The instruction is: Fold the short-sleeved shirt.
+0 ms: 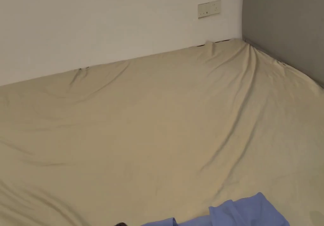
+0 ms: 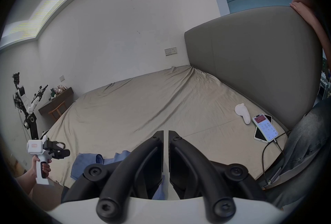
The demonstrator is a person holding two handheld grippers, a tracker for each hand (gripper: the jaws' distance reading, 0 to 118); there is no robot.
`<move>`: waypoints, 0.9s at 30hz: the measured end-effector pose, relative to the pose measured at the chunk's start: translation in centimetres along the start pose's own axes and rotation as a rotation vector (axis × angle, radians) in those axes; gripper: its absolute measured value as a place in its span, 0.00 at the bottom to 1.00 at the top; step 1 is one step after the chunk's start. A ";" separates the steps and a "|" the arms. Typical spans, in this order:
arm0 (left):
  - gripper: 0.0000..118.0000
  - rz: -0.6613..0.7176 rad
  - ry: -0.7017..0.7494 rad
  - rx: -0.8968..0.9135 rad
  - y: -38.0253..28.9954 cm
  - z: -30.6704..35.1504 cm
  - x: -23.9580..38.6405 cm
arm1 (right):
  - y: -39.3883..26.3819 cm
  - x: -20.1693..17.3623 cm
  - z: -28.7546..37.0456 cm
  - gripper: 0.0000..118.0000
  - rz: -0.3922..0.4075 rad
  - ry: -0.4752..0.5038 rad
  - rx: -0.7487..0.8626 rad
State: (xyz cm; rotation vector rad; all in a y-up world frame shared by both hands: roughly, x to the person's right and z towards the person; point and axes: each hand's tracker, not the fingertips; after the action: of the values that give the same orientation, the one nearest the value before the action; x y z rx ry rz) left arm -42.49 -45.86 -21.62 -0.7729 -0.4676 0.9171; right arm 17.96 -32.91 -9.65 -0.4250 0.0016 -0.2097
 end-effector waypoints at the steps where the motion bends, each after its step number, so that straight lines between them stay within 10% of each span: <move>1: 0.99 0.042 0.044 0.000 0.8 0.8 -1.7 | -0.1 0.1 -0.3 0.06 0.000 0.008 -0.004; 9: 1.00 0.402 0.021 -0.112 1.0 0.6 -12.4 | 0.0 -1.9 -1.2 0.06 0.055 0.027 -0.035; 16: 0.98 0.322 -0.191 -0.257 -1.5 -5.3 -10.6 | 0.8 -3.4 -1.2 0.06 0.079 0.035 -0.036; 18: 0.76 0.325 -0.172 -0.326 -1.5 -6.4 -9.9 | 0.9 -3.9 -1.2 0.06 0.084 0.038 -0.030; 20: 0.16 0.235 -0.013 -0.334 -1.5 -6.7 -8.9 | 1.0 -4.2 -1.2 0.06 0.096 0.041 -0.027; 27: 0.11 0.294 0.110 -0.232 -1.3 -2.1 -7.5 | 1.4 -4.5 -0.9 0.06 0.098 0.049 -0.012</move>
State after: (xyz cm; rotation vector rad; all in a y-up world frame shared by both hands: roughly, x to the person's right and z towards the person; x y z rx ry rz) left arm -44.47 -53.50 -22.27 -1.1185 -0.3728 1.0976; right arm 13.80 -31.08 -11.25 -0.4307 0.0720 -0.1240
